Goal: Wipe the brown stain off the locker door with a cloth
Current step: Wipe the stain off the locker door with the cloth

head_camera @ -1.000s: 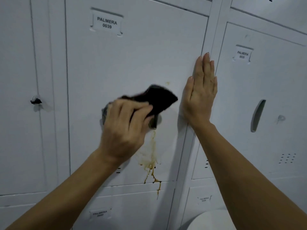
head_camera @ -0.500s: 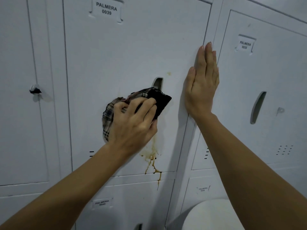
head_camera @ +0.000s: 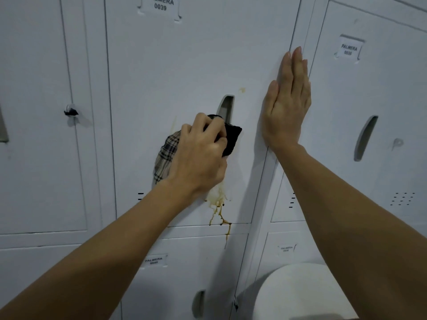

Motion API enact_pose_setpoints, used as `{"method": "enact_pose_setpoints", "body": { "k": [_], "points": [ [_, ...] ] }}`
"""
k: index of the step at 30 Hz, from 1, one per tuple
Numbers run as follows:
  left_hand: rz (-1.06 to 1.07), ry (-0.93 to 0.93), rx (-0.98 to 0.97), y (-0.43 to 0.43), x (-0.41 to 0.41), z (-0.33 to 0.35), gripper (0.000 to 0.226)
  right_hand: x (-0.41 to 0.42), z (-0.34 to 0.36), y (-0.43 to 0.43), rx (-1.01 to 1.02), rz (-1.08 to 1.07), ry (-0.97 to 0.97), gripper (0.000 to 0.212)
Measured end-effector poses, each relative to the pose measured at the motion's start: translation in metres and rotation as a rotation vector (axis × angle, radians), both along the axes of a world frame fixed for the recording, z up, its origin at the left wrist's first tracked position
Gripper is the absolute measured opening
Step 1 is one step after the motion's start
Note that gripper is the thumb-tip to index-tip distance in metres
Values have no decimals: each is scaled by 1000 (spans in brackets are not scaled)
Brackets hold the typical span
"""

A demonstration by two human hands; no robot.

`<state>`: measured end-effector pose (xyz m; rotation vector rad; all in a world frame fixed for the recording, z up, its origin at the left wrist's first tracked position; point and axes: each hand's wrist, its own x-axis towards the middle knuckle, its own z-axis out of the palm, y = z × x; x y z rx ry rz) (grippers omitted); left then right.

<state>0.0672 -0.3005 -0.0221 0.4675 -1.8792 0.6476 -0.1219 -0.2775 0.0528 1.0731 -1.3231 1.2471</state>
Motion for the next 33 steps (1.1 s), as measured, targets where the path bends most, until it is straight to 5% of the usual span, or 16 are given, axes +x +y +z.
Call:
{"method": "enact_pose_setpoints", "body": {
  "k": [9, 13, 20, 25, 33],
  "points": [
    [-333, 543, 53, 33, 38, -19, 22, -1, 0, 1, 1, -30, -10, 52],
    [-307, 375, 130, 21, 17, -23, 30, 0, 1, 1, 9, -32, -25, 52],
    [256, 160, -150, -9, -19, -49, 35, -4, -3, -1, 13, -17, -16, 52],
    [231, 93, -76, -7, -19, -43, 58, -2, -3, -2, -1, -14, -15, 51],
    [77, 242, -60, -6, -22, -18, 30, 0, -1, 0, -12, -12, -19, 51]
  ]
}}
